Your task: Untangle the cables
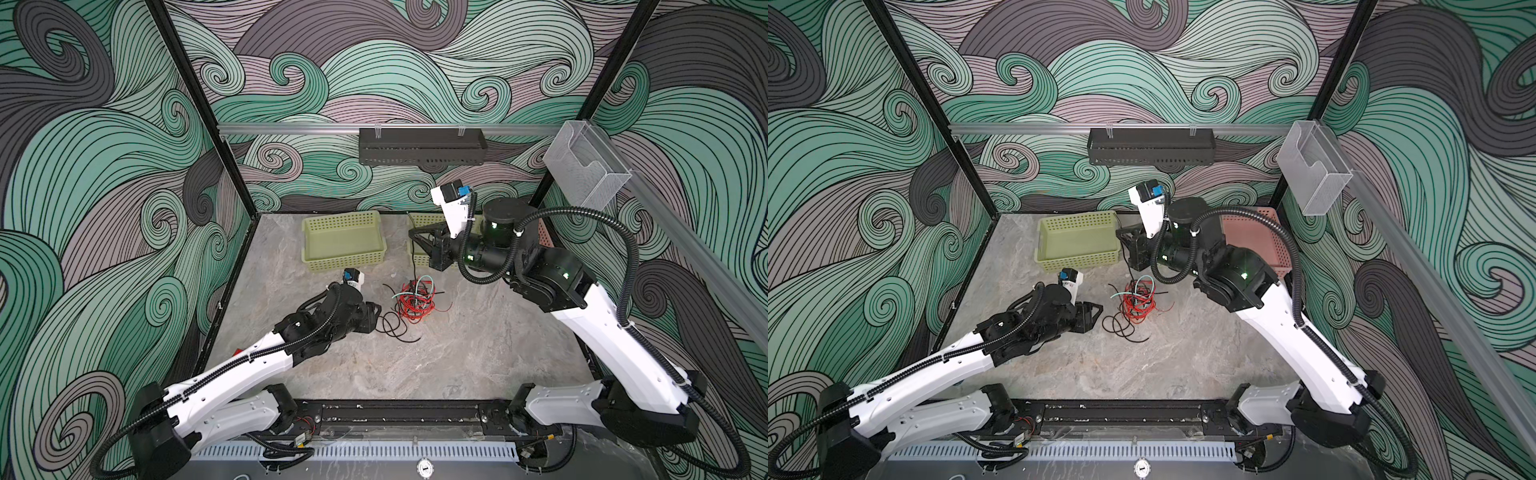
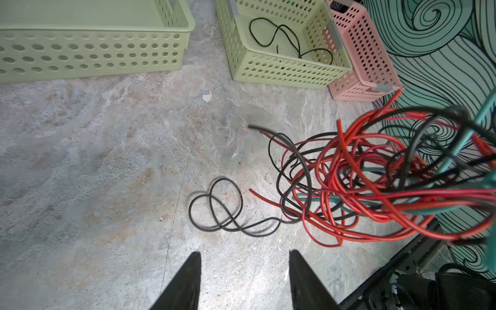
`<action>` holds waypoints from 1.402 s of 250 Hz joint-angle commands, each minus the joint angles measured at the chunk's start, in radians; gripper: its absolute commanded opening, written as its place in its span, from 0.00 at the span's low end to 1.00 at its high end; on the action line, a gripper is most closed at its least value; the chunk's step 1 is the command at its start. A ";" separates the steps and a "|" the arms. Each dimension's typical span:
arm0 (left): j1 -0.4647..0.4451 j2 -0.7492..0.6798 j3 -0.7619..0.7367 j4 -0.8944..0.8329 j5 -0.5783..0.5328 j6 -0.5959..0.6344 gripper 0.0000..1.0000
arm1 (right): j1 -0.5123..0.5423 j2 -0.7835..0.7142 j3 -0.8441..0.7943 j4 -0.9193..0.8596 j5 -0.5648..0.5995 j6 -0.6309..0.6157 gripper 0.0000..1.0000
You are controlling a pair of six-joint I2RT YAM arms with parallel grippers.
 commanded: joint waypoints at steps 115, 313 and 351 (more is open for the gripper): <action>-0.007 -0.074 -0.069 -0.021 -0.041 -0.017 0.58 | 0.006 0.015 -0.103 -0.025 0.109 -0.036 0.00; 0.045 0.192 -0.008 -0.148 -0.289 -0.229 0.67 | -0.177 -0.368 -0.766 -0.124 0.087 0.025 0.59; 0.124 0.091 -0.053 -0.206 -0.323 -0.323 0.68 | 0.002 -0.298 -0.639 -0.163 0.211 -0.002 0.59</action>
